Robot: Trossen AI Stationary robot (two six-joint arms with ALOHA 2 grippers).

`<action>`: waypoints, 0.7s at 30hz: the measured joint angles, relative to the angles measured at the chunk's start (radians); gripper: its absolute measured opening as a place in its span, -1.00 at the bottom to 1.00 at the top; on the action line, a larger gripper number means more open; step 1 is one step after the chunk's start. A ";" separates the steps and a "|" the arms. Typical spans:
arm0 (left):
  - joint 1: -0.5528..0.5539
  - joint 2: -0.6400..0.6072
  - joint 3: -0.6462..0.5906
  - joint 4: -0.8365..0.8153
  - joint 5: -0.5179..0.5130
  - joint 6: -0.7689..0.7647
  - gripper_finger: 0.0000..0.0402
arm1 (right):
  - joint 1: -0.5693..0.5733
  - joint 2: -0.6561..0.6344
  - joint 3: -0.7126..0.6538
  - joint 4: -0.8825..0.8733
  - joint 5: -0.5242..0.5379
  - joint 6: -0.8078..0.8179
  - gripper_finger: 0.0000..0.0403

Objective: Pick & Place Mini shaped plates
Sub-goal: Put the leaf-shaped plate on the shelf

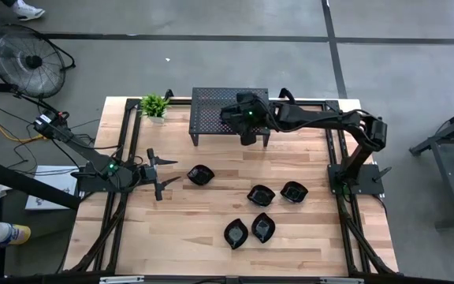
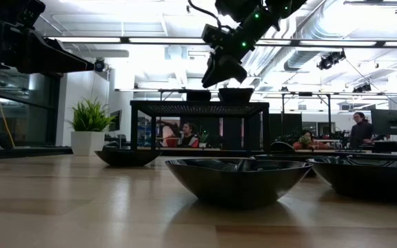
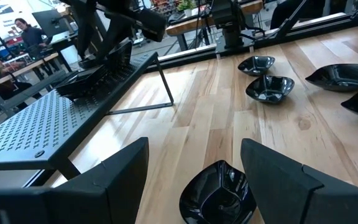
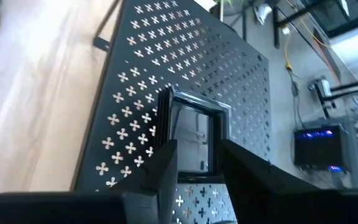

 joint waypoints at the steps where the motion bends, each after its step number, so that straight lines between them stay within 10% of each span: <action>1: 0.000 0.000 0.000 0.000 0.000 0.000 0.25 | 0.007 0.000 0.000 -0.001 0.018 0.007 -0.40; 21: 0.000 0.001 0.001 -0.010 0.003 -0.017 0.25 | 0.304 -0.082 -0.001 -0.007 0.165 0.083 -0.38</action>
